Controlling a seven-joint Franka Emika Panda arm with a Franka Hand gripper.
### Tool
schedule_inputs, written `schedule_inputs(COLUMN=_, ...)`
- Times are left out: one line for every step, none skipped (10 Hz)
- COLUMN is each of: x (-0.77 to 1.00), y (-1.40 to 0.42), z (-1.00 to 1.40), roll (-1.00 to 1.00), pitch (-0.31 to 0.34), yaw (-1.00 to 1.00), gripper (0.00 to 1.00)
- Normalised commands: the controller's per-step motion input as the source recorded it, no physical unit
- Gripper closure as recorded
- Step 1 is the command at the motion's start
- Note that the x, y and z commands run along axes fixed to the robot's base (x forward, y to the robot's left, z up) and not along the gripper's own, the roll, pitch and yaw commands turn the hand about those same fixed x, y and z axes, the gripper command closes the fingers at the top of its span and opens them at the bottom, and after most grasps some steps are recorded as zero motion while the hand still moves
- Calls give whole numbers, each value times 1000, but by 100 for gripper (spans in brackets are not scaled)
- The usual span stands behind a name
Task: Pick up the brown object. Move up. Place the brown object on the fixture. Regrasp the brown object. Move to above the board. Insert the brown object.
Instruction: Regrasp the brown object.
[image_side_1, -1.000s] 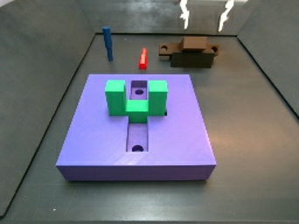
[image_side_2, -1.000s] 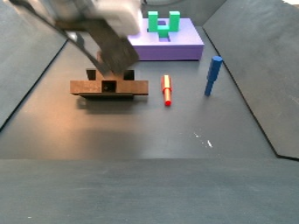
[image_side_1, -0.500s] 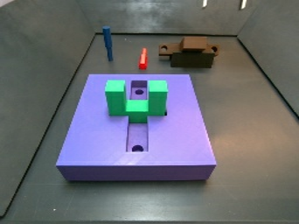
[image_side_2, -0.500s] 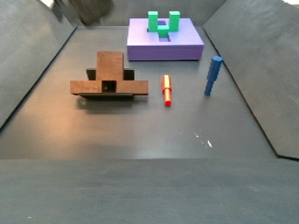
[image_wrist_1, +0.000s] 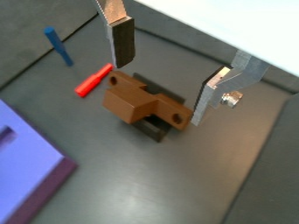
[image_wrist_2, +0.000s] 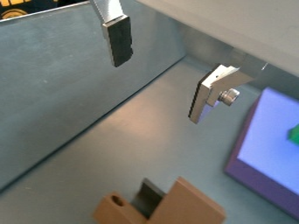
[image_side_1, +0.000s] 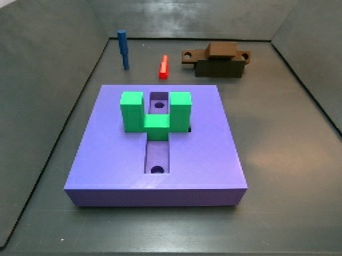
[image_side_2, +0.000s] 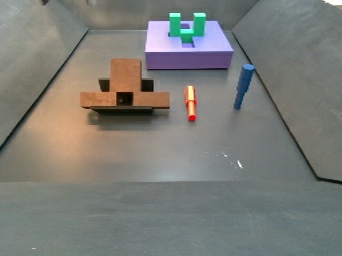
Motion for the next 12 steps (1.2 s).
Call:
schedule_inputs(x=289, y=-263, z=37, roll=1000, pitch=-20, yaw=0, gripper=0)
schedule_inputs(x=286, y=-329, z=0, roll=1000, pitch=0, yaw=0, gripper=0)
schedule_inputs(x=329, y=-357, z=0, roll=1000, pitch=0, yaw=0, gripper=0)
schedule_inputs(x=366, y=-329, z=0, roll=1000, pitch=0, yaw=0, gripper=0)
schedule_inputs(x=389, y=-314, z=0, roll=1000, pitch=0, yaw=0, gripper=0)
schedule_inputs(x=457, y=-337, z=-86, roll=1000, pitch=86, yaw=0, gripper=0)
schedule_inputs(x=540, y=-294, z=-103, roll=1000, pitch=180, yaw=0, gripper=0)
schedule_inputs(x=491, y=-203, z=-189, roll=1000, pitch=234, yaw=0, gripper=0)
schedule_inputs(x=466, y=-154, z=-277, roll=931, pitch=243, yaw=0, gripper=0)
schedule_inputs(x=460, y=-166, z=-306, roll=849, pitch=194, yaw=80, gripper=0)
schedule_inputs(x=406, y=-94, z=-320, roll=866, pitch=186, yaw=140, gripper=0)
schedule_inputs(x=189, y=0, z=-291, roll=643, pitch=151, yaw=197, gripper=0)
